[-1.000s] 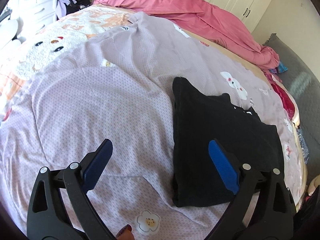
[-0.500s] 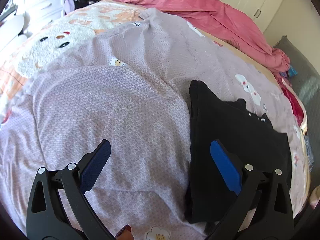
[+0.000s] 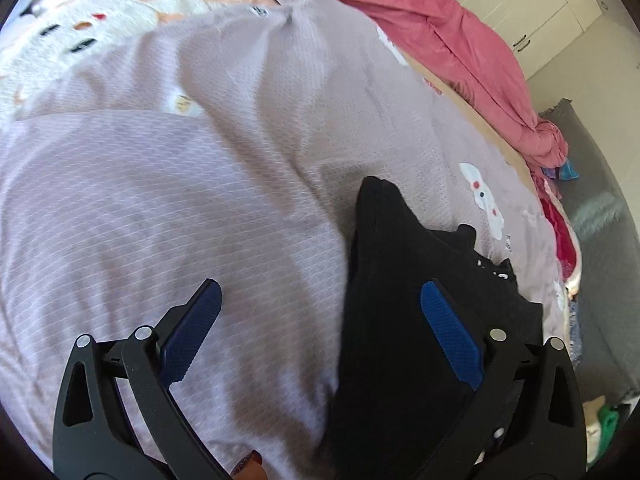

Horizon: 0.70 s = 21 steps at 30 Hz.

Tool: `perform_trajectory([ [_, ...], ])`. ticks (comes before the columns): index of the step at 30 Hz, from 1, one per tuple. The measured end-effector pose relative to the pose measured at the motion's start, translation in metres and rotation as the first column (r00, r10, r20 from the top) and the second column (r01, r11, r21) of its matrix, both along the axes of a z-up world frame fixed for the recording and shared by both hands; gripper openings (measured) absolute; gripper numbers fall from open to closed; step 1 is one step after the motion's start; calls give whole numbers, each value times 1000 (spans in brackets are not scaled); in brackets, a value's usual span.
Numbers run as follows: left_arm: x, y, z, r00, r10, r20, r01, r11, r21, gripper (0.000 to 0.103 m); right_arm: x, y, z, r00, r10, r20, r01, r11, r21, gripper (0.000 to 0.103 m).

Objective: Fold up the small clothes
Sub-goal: 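Move both grippers to the side edge of the black bundle, then grasp the bundle edge with both grippers and fold it over onto itself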

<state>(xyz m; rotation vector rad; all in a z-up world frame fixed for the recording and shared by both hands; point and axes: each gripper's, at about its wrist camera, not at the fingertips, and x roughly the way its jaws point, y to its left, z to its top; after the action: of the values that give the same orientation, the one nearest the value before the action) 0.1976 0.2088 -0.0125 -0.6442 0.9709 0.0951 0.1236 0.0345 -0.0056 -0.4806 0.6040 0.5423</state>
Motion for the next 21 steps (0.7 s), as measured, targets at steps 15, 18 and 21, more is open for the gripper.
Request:
perform_trajectory([
  [15,21,-51,-8,987,-149,62,160,961,-228,89,-2,-50,31,999,42,-26,-36,978,206,13],
  [18,20,-61,-8,983,-172,59,181,957,-228,41,-7,-55,31,999,38,-15,-34,974,222,13],
  [21,18,-72,-1,978,-196,71,206,962,-180,24,-8,-61,31,1000,25,-14,-21,969,247,13],
])
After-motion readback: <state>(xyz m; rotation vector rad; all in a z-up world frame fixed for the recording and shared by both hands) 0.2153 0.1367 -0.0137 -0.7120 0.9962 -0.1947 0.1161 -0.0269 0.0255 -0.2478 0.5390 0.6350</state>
